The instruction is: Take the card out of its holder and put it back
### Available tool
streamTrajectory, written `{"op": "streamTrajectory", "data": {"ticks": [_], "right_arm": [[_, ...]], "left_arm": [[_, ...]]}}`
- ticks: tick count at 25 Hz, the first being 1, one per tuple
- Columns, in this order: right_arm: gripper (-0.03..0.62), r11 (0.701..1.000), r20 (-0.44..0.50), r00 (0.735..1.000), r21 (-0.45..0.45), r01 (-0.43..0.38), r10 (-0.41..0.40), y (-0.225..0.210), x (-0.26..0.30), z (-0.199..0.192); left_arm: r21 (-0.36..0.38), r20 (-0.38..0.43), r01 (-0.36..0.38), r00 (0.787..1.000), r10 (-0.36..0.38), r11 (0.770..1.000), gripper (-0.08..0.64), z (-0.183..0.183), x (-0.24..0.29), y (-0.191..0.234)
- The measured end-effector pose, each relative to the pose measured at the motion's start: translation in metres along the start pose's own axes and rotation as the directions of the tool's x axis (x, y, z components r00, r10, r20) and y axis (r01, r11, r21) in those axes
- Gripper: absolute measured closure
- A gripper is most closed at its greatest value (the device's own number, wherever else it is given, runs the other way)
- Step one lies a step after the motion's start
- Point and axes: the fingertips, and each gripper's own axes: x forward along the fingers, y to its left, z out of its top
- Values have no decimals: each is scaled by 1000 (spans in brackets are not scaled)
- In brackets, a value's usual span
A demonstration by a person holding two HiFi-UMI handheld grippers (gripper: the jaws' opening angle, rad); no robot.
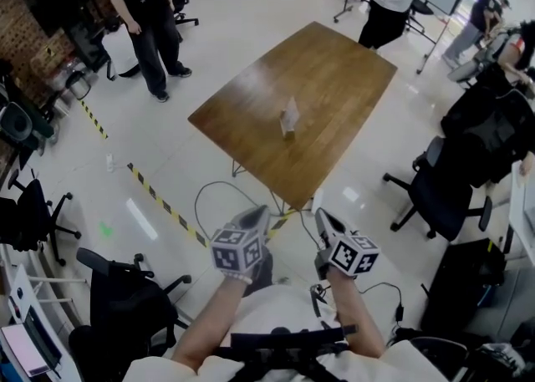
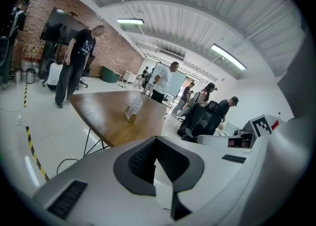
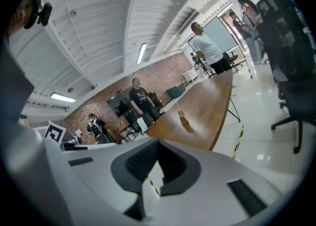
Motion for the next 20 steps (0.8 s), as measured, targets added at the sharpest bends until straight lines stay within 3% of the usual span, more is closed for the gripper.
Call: {"op": "streamTrajectory", "data": {"ticks": [11,20], "right_arm": [[591,999,68,997,-31,35,-33,-8,85,84],[558,997,66,996,-17,69,-68,-11,149,103]], "left_arm": [[44,-26,34,999,-33,998,563,84,75,40],[45,-34,59,998,-57,997,563,125,111,83]]}}
